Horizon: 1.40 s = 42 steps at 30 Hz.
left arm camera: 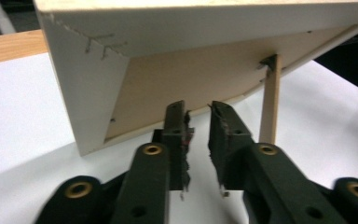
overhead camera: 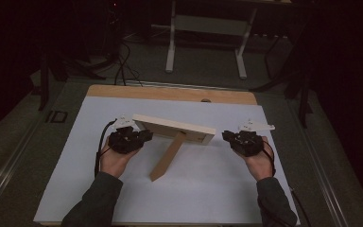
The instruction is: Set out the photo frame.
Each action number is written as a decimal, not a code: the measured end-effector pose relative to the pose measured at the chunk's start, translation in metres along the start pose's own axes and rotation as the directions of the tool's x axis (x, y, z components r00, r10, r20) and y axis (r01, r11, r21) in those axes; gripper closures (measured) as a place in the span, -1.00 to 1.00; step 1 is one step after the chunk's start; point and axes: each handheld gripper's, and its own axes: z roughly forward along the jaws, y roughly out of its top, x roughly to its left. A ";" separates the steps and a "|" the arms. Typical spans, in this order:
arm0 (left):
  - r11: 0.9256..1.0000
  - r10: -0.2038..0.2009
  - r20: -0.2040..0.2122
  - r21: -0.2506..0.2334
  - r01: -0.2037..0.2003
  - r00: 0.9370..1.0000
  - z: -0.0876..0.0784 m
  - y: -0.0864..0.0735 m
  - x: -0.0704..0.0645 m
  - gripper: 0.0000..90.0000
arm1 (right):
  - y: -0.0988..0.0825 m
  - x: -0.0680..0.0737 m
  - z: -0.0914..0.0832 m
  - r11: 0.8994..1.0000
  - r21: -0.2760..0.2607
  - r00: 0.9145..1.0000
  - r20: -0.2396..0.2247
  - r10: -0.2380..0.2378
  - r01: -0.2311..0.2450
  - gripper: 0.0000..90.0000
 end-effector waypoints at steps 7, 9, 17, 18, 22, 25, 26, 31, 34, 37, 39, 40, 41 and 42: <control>1.000 -0.025 -0.028 -0.013 0.025 0.999 0.002 0.007 0.001 1.00 | 0.005 0.002 0.007 1.000 0.003 1.000 -0.016 0.010 -0.010 1.00; 1.000 -0.021 -0.029 -0.015 0.020 0.999 0.002 0.008 0.000 1.00 | 0.007 0.003 0.010 1.000 0.009 1.000 -0.015 0.007 -0.007 1.00; 1.000 -0.018 -0.045 -0.021 0.017 0.999 0.004 0.013 -0.003 1.00 | 0.014 0.008 0.016 1.000 -0.009 0.999 -0.042 0.025 -0.025 1.00; 1.000 -0.017 -0.044 -0.022 0.016 0.999 0.004 0.013 -0.003 1.00 | 0.015 0.008 0.017 1.000 -0.012 0.999 -0.043 0.024 -0.025 1.00; 1.000 -0.011 -0.045 -0.017 0.010 0.999 0.006 0.015 -0.004 1.00 | 0.019 0.011 0.022 1.000 -0.010 0.998 -0.052 0.019 -0.020 1.00; 1.000 -0.003 -0.043 -0.012 0.003 0.999 0.008 0.016 -0.006 1.00 | 0.021 0.012 0.023 1.000 -0.008 0.998 -0.056 0.017 -0.017 0.99; 1.000 -0.001 -0.043 -0.011 0.001 0.999 0.008 0.016 -0.006 1.00 | 0.021 0.012 0.024 1.000 -0.007 0.998 -0.058 0.016 -0.016 1.00; 1.000 0.001 -0.041 -0.005 -0.001 0.999 0.010 0.017 -0.007 1.00 | 0.024 0.014 0.025 1.000 -0.012 0.998 -0.066 0.018 -0.018 1.00; 1.000 0.002 -0.037 -0.003 -0.002 0.999 0.012 0.017 -0.008 1.00 | 0.024 0.013 0.026 1.000 -0.016 0.997 -0.070 0.024 -0.025 0.99; 1.000 0.006 -0.036 -0.002 -0.006 0.999 0.013 0.017 -0.009 1.00 | 0.024 0.012 0.026 0.999 -0.016 0.997 -0.072 0.028 -0.030 0.99; 1.000 0.005 -0.035 -0.002 -0.005 0.999 0.014 0.018 -0.010 1.00 | 0.024 0.012 0.027 0.999 -0.016 0.997 -0.071 0.030 -0.032 0.99; 1.000 0.007 -0.034 -0.002 -0.007 0.999 0.014 0.018 -0.010 1.00 | 0.024 0.012 0.027 0.999 -0.016 0.997 -0.071 0.031 -0.032 0.99; 1.000 0.008 -0.034 -0.002 -0.008 0.999 0.014 0.019 -0.011 1.00 | 0.024 0.012 0.027 0.999 -0.016 0.997 -0.071 0.032 -0.033 0.99; 1.000 0.009 -0.031 -0.002 -0.009 0.999 0.015 0.019 -0.011 1.00 | 0.024 0.012 0.027 0.999 -0.014 0.997 -0.070 0.030 -0.031 0.99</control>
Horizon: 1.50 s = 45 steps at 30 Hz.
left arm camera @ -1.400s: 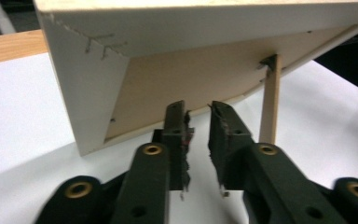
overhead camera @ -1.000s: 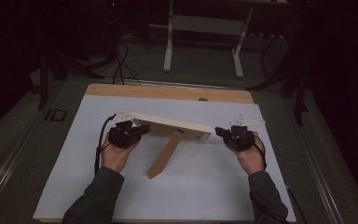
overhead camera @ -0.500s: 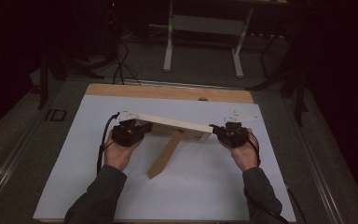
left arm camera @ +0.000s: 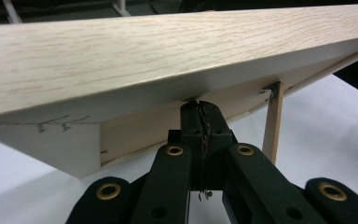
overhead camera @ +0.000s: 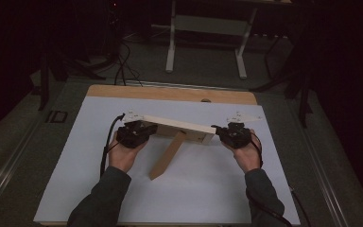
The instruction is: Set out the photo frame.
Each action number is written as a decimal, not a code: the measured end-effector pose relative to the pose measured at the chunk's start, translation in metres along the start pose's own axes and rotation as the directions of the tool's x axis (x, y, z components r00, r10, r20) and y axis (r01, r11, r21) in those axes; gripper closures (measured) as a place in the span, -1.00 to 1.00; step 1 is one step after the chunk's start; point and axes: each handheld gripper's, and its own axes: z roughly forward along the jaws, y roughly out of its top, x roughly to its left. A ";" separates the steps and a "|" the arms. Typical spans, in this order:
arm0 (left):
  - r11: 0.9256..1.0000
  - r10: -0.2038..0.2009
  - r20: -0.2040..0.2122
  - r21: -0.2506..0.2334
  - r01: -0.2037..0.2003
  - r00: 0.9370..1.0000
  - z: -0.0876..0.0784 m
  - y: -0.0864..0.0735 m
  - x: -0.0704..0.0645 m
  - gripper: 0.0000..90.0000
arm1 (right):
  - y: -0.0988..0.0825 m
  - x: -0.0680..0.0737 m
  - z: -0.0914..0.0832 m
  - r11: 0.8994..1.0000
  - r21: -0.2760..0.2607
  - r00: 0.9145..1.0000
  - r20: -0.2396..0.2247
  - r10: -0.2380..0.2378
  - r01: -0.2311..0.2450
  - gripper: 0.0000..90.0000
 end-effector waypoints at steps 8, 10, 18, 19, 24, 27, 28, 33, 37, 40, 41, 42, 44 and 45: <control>1.000 0.006 0.005 0.000 -0.006 1.000 0.002 0.002 -0.003 1.00 | 0.002 -0.001 0.001 1.000 0.004 1.000 0.000 -0.007 0.007 0.99; 1.000 0.004 0.006 0.000 -0.004 1.000 0.003 0.002 -0.003 1.00 | 0.003 0.000 0.001 1.000 -0.001 1.000 0.001 -0.007 0.007 0.99; 1.000 0.009 0.007 0.006 -0.009 1.000 0.004 0.003 -0.005 1.00 | 0.005 0.000 0.002 1.000 -0.005 1.000 -0.010 -0.007 0.007 1.00; 1.000 0.008 0.008 0.004 -0.008 1.000 0.004 0.003 -0.005 1.00 | 0.005 0.000 0.002 1.000 -0.005 1.000 -0.013 -0.008 0.008 1.00; 1.000 0.013 0.008 0.007 -0.013 1.000 0.006 0.006 -0.008 1.00 | 0.005 0.001 0.002 1.000 -0.003 1.000 -0.023 -0.009 0.009 1.00; 1.000 0.018 0.010 0.005 -0.018 1.000 0.008 0.007 -0.010 1.00 | 0.005 0.002 0.002 1.000 0.001 1.000 -0.027 -0.015 0.015 1.00; 1.000 0.018 0.011 0.007 -0.018 1.000 0.009 0.007 -0.011 1.00 | 0.005 0.002 0.002 1.000 0.002 0.999 -0.028 -0.017 0.017 1.00; 1.000 0.021 0.016 0.009 -0.021 1.000 0.013 0.008 -0.014 1.00 | 0.005 0.002 0.002 1.000 0.004 0.999 -0.035 -0.020 0.020 1.00; 1.000 0.018 0.018 0.010 -0.018 1.000 0.014 0.008 -0.014 1.00 | 0.005 0.003 0.002 1.000 0.009 0.999 -0.036 -0.023 0.024 1.00; 1.000 0.018 0.019 0.009 -0.018 1.000 0.014 0.009 -0.014 1.00 | 0.006 0.003 0.002 1.000 0.011 0.999 -0.038 -0.024 0.025 1.00; 1.000 0.017 0.020 0.010 -0.017 1.000 0.014 0.009 -0.014 1.00 | 0.006 0.003 0.002 1.000 0.011 0.999 -0.040 -0.024 0.025 1.00; 1.000 0.016 0.020 0.010 -0.016 1.000 0.014 0.009 -0.014 1.00 | 0.006 0.003 0.002 1.000 0.011 0.999 -0.042 -0.025 0.025 1.00; 1.000 0.014 0.021 0.011 -0.014 1.000 0.015 0.009 -0.015 1.00 | 0.006 0.003 0.001 1.000 0.011 0.999 -0.045 -0.028 0.029 1.00; 1.000 0.014 0.021 0.011 -0.014 1.000 0.015 0.009 -0.015 1.00 | 0.006 0.003 0.001 0.999 0.012 0.999 -0.045 -0.030 0.030 1.00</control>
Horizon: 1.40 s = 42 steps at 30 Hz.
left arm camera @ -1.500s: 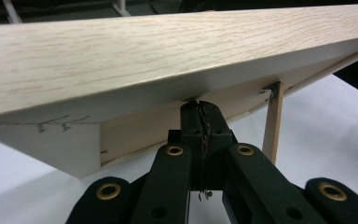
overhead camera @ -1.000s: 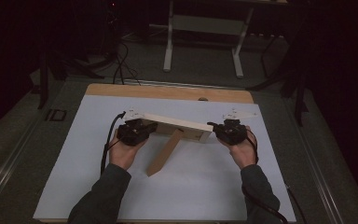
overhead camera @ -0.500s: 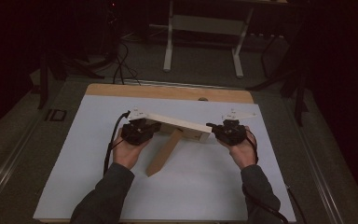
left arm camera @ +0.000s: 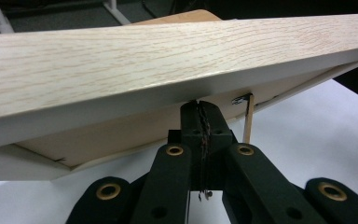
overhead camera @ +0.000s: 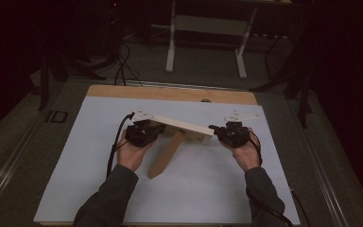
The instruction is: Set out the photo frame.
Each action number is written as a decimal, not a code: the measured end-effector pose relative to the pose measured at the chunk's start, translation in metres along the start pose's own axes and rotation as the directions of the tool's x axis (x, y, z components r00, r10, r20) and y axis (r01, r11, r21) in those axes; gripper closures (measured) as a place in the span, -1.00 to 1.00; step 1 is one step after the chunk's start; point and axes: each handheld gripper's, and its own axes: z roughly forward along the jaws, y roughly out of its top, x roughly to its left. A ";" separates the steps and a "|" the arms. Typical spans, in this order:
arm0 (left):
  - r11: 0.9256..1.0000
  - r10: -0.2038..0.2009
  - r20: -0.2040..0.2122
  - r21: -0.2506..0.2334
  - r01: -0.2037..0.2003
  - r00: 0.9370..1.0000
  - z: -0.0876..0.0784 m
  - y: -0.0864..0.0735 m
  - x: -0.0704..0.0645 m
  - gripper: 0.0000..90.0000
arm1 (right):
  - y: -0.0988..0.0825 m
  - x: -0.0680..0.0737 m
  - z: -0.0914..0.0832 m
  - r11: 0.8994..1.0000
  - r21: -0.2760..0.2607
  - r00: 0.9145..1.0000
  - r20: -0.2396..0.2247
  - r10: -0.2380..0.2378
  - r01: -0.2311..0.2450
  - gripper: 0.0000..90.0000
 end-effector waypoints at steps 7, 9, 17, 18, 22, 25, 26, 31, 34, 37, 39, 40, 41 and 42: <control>1.000 0.000 0.001 0.003 0.000 1.000 0.003 0.001 -0.002 1.00 | 0.000 0.000 -0.001 1.000 0.000 1.000 -0.009 -0.003 0.003 1.00; 1.000 0.001 0.003 0.006 -0.001 1.000 0.003 0.001 -0.002 1.00 | 0.001 0.001 -0.001 1.000 0.000 1.000 -0.011 -0.006 0.006 1.00; 1.000 0.005 0.006 0.010 -0.005 1.000 0.006 0.002 -0.005 1.00 | 0.003 0.002 -0.003 1.000 0.006 1.000 -0.020 -0.019 0.019 1.00; 1.000 0.006 0.006 0.011 -0.006 1.000 0.006 0.002 -0.005 1.00 | 0.003 0.002 -0.003 1.000 0.005 1.000 -0.021 -0.021 0.021 1.00; 1.000 0.004 0.008 0.012 -0.004 1.000 0.008 0.002 -0.006 1.00 | 0.004 0.003 -0.003 1.000 0.007 0.999 -0.024 -0.028 0.028 1.00; 1.000 0.008 0.009 0.016 -0.008 1.000 0.009 0.003 -0.007 1.00 | 0.004 0.004 -0.004 0.999 0.010 0.999 -0.027 -0.030 0.031 1.00; 1.000 0.008 0.008 0.015 -0.009 1.000 0.009 0.003 -0.008 1.00 | 0.005 0.004 -0.004 0.999 0.011 0.999 -0.027 -0.033 0.033 1.00; 1.000 0.011 0.011 0.021 -0.011 1.000 0.011 0.004 -0.009 1.00 | 0.006 0.005 -0.005 0.999 0.011 0.999 -0.030 -0.041 0.042 1.00; 1.000 0.011 0.011 0.021 -0.012 1.000 0.012 0.004 -0.010 1.00 | 0.006 0.006 -0.005 0.999 0.013 0.998 -0.033 -0.045 0.045 1.00; 1.000 0.008 0.012 0.021 -0.009 1.000 0.012 0.005 -0.010 1.00 | 0.006 0.006 -0.005 0.999 0.014 0.998 -0.035 -0.047 0.047 1.00; 1.000 0.009 0.011 0.022 -0.010 1.000 0.013 0.005 -0.010 1.00 | 0.006 0.007 -0.005 0.999 0.013 0.998 -0.037 -0.048 0.049 1.00; 1.000 0.009 0.012 0.022 -0.009 1.000 0.013 0.005 -0.011 1.00 | 0.006 0.007 -0.005 0.999 0.013 0.998 -0.038 -0.049 0.050 1.00; 1.000 0.007 0.012 0.021 -0.007 1.000 0.013 0.005 -0.011 1.00 | 0.006 0.007 -0.005 0.999 0.013 0.998 -0.040 -0.050 0.051 1.00; 1.000 0.007 0.014 0.021 -0.007 1.000 0.013 0.005 -0.011 1.00 | 0.006 0.008 -0.005 0.999 0.015 0.998 -0.041 -0.051 0.051 1.00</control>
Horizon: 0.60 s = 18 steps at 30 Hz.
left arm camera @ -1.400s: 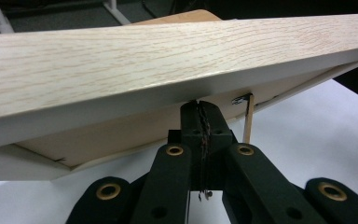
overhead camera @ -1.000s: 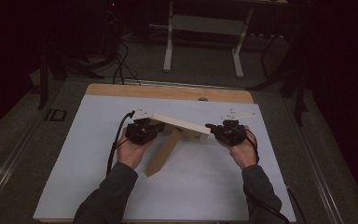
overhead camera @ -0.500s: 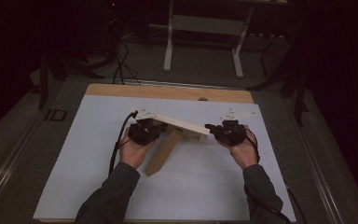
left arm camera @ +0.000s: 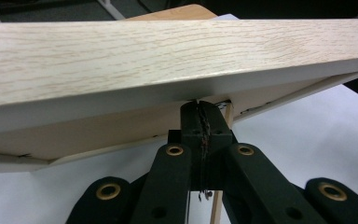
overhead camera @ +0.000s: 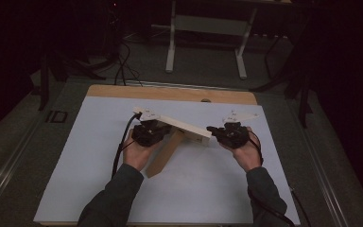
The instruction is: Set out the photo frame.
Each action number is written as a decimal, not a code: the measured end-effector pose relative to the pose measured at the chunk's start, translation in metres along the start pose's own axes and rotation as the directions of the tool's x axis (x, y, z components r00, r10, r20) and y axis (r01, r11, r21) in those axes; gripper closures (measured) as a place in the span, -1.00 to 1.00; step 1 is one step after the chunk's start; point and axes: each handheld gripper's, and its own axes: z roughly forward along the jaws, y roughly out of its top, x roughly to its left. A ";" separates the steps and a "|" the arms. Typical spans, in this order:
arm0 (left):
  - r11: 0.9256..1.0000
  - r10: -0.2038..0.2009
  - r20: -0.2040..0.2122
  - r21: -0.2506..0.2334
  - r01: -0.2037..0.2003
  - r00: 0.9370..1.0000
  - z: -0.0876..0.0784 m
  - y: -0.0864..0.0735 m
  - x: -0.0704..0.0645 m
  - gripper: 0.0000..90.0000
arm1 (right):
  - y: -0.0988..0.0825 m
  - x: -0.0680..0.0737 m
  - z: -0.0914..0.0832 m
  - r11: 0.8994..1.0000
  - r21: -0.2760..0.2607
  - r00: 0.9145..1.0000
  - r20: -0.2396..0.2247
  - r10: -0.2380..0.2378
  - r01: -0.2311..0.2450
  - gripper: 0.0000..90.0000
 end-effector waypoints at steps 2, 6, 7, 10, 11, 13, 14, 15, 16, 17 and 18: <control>1.000 0.000 0.004 0.000 0.000 1.000 0.000 0.000 -0.001 1.00 | 0.000 0.000 0.000 1.000 0.002 1.000 -0.002 -0.002 0.002 1.00; 1.000 0.003 0.009 0.004 -0.004 1.000 0.001 0.002 -0.002 1.00 | 0.001 0.001 0.000 1.000 0.006 1.000 -0.005 -0.007 0.007 1.00; 1.000 0.006 0.008 0.005 -0.006 1.000 0.001 0.002 -0.003 1.00 | 0.001 0.001 0.000 1.000 0.006 1.000 -0.008 -0.009 0.009 1.00; 1.000 0.005 0.011 0.005 -0.005 1.000 0.002 0.003 -0.004 1.00 | 0.002 0.002 0.000 1.000 0.007 1.000 -0.013 -0.014 0.014 1.00; 1.000 0.006 0.011 0.005 -0.006 1.000 0.002 0.003 -0.004 1.00 | 0.002 0.002 0.000 1.000 0.008 1.000 -0.015 -0.015 0.015 1.00; 1.000 0.005 0.012 0.006 -0.005 1.000 0.003 0.003 -0.004 1.00 | 0.002 0.003 0.000 1.000 0.009 1.000 -0.018 -0.020 0.021 1.00; 1.000 0.005 0.014 0.006 -0.005 1.000 0.003 0.003 -0.004 1.00 | 0.003 0.003 0.000 1.000 0.010 1.000 -0.018 -0.024 0.024 1.00; 1.000 0.004 0.014 0.006 -0.004 1.000 0.003 0.003 -0.004 1.00 | 0.003 0.004 0.000 1.000 0.011 1.000 -0.019 -0.024 0.024 1.00; 1.000 0.005 0.015 0.007 -0.005 1.000 0.003 0.004 -0.005 1.00 | 0.003 0.004 0.000 1.000 0.010 0.999 -0.021 -0.025 0.025 1.00; 1.000 0.005 0.017 0.008 -0.006 1.000 0.003 0.004 -0.005 1.00 | 0.003 0.005 0.000 1.000 0.009 0.999 -0.023 -0.027 0.027 1.00; 1.000 0.009 0.018 0.009 -0.009 1.000 0.004 0.004 -0.005 1.00 | 0.004 0.005 0.000 0.999 0.010 0.999 -0.023 -0.030 0.030 1.00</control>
